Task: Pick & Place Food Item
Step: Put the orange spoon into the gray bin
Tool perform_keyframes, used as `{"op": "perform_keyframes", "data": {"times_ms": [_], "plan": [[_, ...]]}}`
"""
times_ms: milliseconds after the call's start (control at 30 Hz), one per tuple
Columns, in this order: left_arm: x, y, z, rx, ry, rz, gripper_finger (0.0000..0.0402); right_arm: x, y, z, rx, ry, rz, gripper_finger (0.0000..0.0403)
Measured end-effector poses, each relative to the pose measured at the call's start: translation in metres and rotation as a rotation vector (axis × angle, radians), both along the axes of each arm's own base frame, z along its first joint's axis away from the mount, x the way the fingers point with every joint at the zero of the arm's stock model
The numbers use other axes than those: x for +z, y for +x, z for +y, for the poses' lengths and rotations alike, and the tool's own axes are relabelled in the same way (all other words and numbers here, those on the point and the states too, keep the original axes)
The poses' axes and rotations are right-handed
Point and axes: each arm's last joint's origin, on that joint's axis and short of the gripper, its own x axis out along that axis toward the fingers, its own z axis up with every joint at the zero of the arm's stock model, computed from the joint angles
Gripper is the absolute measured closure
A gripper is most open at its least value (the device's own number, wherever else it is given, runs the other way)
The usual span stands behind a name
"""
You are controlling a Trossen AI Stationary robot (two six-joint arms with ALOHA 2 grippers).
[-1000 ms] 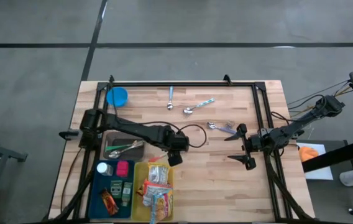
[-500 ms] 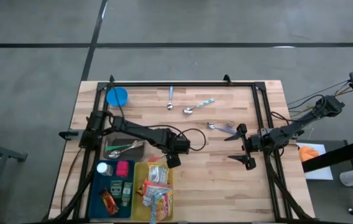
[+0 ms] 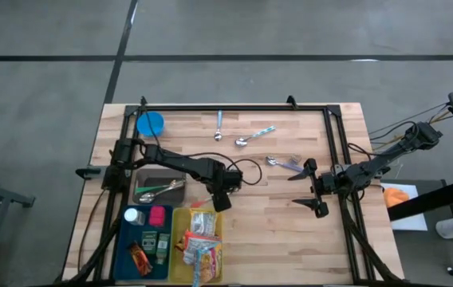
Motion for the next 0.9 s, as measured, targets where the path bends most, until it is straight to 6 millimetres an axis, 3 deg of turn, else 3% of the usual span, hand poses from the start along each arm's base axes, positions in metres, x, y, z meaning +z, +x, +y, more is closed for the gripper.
{"op": "perform_keyframes", "data": {"times_ms": [533, 900], "plan": [[-0.003, -0.0008, 0.0014, -0.024, 0.029, -0.01, 0.0224, 0.0, 0.0, 0.0, 0.0, 0.0, 0.0, 0.0064], [-0.0035, -0.0001, 0.0019, -0.028, 0.046, -0.017, 0.0338, 0.0, 0.0, 0.0, 0.0, 0.0, 0.0, 0.0064]]}}
